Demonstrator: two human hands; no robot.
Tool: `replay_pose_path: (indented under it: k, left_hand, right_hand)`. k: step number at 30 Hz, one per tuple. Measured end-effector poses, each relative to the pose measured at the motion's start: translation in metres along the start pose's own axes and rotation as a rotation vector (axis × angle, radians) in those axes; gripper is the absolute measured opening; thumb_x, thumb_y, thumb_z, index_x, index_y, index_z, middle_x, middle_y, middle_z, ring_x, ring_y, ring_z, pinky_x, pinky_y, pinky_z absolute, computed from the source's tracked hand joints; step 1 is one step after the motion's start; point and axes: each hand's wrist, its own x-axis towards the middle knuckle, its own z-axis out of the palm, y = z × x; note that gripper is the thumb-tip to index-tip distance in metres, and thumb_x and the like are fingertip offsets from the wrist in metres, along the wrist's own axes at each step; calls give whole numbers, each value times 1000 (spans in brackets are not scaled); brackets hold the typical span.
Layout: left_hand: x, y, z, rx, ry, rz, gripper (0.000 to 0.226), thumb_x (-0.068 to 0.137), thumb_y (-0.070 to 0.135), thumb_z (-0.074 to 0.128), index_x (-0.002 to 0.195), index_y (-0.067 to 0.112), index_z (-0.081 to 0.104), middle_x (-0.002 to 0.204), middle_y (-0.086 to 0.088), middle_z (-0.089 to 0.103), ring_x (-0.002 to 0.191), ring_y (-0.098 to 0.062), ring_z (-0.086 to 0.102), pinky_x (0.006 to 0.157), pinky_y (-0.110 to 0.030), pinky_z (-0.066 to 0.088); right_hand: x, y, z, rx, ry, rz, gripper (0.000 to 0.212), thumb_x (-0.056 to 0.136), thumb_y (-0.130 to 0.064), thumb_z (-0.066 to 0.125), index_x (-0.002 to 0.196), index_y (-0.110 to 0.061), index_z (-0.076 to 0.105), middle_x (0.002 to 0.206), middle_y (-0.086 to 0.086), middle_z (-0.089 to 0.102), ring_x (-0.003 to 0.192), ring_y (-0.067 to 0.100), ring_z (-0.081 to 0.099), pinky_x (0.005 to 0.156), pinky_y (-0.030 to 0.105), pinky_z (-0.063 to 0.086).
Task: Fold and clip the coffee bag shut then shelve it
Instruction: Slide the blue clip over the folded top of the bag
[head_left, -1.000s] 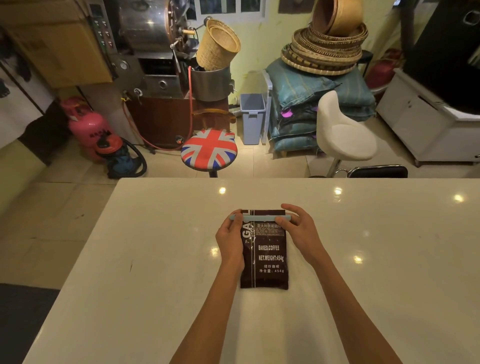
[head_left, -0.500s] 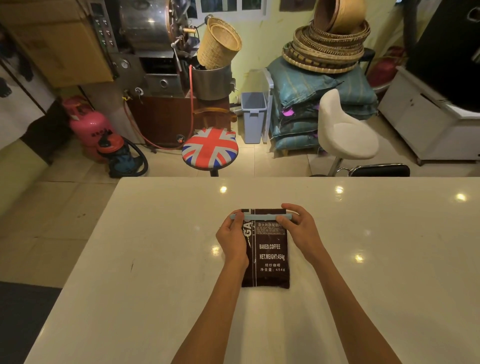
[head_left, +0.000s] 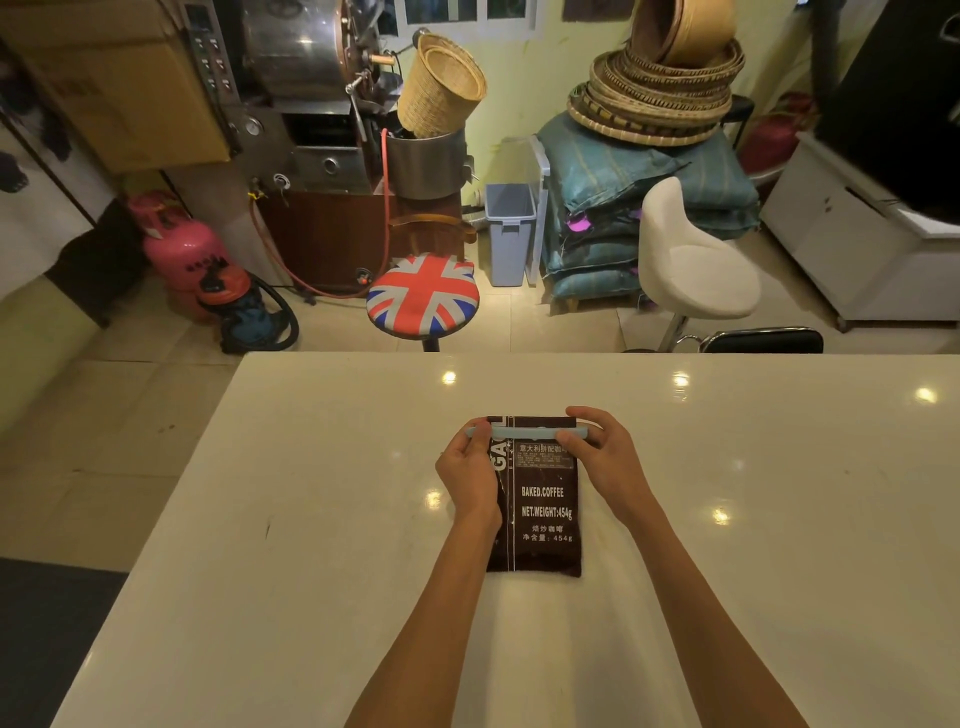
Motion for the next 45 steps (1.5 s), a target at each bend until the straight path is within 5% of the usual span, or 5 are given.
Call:
replay_pose_path:
  k: [11, 17, 24, 38, 45]
  left_hand:
    - [-8, -8, -9, 356, -349, 15, 32, 93, 39, 55, 122, 26, 48, 111, -7, 67, 94, -22, 71, 74, -33, 61]
    - [0, -11, -7, 430, -237, 146, 27, 98, 31, 48, 118, 13, 51, 104, -7, 65, 84, -14, 69, 58, -17, 54]
    - [-6, -17, -6, 469, -187, 249, 27, 102, 31, 38, 117, 14, 51, 99, 0, 64, 85, -8, 64, 61, -10, 51]
    - [-14, -17, -13, 495, -161, 300, 30, 104, 34, 27, 108, 16, 51, 94, 5, 64, 85, -8, 67, 64, -14, 53]
    - [-10, -15, -18, 490, -225, 283, 28, 104, 33, 28, 106, 18, 51, 94, 3, 65, 84, -8, 66, 63, -14, 50]
  right_hand:
    - [-2, 3, 9, 369, 181, 74, 40, 89, -21, 66, 127, -14, 56, 105, 10, 72, 87, 20, 74, 73, 33, 61]
    - [-15, 14, 30, 98, 49, 78, 31, 96, -42, 50, 123, -26, 51, 108, 1, 69, 92, 16, 71, 74, 29, 59]
    - [-15, 27, 49, -132, 361, -47, 30, 99, -43, 43, 102, -21, 64, 88, -3, 70, 80, 9, 68, 65, 20, 51]
    - [-8, 34, 42, -100, 301, 26, 46, 102, -43, 33, 96, -12, 68, 87, 6, 73, 83, 22, 71, 71, 33, 58]
    - [-38, 33, 7, -117, 143, -16, 38, 102, -33, 41, 134, -19, 54, 118, -1, 68, 105, 15, 67, 85, 27, 56]
